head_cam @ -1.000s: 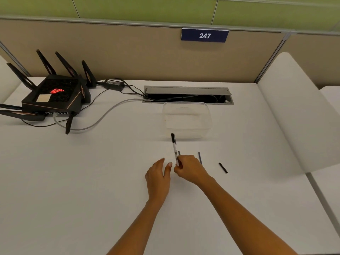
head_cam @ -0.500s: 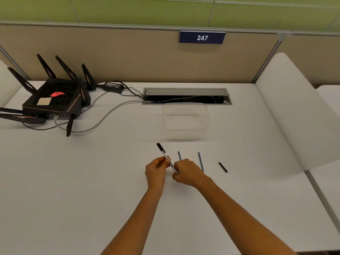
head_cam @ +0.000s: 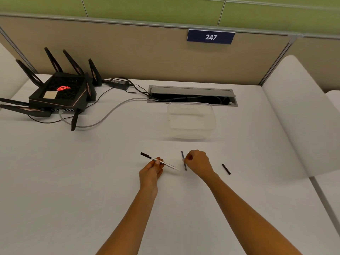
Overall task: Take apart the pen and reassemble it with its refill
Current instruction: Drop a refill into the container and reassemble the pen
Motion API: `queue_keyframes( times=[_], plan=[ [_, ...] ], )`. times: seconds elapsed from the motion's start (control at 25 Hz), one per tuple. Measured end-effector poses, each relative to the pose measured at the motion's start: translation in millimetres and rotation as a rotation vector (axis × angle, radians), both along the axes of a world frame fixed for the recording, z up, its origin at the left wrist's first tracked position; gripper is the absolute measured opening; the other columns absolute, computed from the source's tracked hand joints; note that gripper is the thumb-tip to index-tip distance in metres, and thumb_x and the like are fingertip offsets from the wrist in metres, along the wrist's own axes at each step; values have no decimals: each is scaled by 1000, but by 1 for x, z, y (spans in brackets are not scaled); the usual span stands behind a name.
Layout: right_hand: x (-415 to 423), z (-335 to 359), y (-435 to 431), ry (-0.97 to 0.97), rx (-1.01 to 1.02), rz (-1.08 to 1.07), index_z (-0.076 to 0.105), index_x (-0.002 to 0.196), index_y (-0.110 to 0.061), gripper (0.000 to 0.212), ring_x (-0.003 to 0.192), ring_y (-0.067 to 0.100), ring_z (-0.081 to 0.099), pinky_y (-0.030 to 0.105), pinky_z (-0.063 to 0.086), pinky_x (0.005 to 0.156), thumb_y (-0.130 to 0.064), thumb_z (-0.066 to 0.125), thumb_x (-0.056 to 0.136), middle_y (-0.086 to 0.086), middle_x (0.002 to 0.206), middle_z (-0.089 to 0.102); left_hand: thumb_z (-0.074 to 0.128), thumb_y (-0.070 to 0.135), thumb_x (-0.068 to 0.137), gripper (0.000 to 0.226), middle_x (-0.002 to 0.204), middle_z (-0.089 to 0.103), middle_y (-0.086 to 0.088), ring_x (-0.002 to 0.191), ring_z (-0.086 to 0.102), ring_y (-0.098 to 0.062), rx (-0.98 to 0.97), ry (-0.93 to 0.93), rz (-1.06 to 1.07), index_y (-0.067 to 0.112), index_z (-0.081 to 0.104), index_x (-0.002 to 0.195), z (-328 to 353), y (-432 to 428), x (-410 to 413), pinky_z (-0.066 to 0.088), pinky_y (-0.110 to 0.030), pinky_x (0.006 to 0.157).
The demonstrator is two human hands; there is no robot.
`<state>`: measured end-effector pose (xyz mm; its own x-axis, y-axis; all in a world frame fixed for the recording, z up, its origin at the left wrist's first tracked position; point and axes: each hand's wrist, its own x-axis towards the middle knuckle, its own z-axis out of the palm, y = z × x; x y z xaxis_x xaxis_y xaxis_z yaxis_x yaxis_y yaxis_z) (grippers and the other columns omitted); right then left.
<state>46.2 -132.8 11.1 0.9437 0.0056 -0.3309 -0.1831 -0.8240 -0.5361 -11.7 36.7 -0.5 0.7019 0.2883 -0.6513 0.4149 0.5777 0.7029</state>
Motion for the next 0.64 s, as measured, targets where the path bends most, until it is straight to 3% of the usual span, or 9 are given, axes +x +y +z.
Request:
queue_keyframes(
  times=[0.12, 0.2, 0.28, 0.4, 0.56, 0.64],
  plan=[
    [4, -10, 9, 25, -92, -50, 69, 80, 0, 19, 67, 25, 64, 35, 52, 77, -17, 63, 85, 9, 68, 67, 59, 9, 93, 27, 110, 68, -10, 104, 65, -23, -52, -8, 2, -1, 65, 117, -2, 2, -1, 48, -32, 90],
    [6, -14, 15, 26, -144, -35, 67, 82, 0, 19, 67, 24, 64, 36, 52, 85, -18, 62, 85, 9, 72, 69, 57, 9, 94, 25, 110, 69, -10, 104, 65, -22, -73, -11, -10, 0, 65, 117, 0, 3, 0, 48, -32, 90],
    [8, -13, 21, 29, -207, -2, 64, 84, -2, 14, 72, 26, 67, 36, 55, 72, -16, 61, 85, 11, 81, 71, 56, 10, 95, 23, 108, 69, -9, 103, 66, -21, -88, -19, -17, 2, 66, 115, 0, 5, 1, 49, -32, 90],
    [11, -12, 26, 41, -263, 32, 61, 84, -5, 5, 71, 28, 66, 30, 47, 58, -9, 58, 82, 12, 84, 68, 56, 11, 95, 21, 106, 71, -8, 101, 67, -20, -114, -26, -16, 4, 67, 112, -1, 8, 4, 51, -31, 87],
    [18, -10, 29, 59, -265, 45, 55, 74, -7, 5, 60, 25, 55, 26, 40, 52, -3, 58, 76, 14, 80, 65, 56, 11, 95, 18, 102, 73, -5, 99, 69, -18, -134, -34, -11, 7, 69, 107, -4, 11, 8, 51, -32, 90],
    [20, -7, 29, 77, -240, 40, 54, 74, -7, 7, 63, 26, 62, 29, 48, 54, -6, 60, 76, 13, 81, 68, 56, 11, 95, 15, 97, 75, -2, 97, 70, -17, -147, -40, -10, 10, 70, 102, -4, 11, 10, 51, -33, 89]
  ],
)
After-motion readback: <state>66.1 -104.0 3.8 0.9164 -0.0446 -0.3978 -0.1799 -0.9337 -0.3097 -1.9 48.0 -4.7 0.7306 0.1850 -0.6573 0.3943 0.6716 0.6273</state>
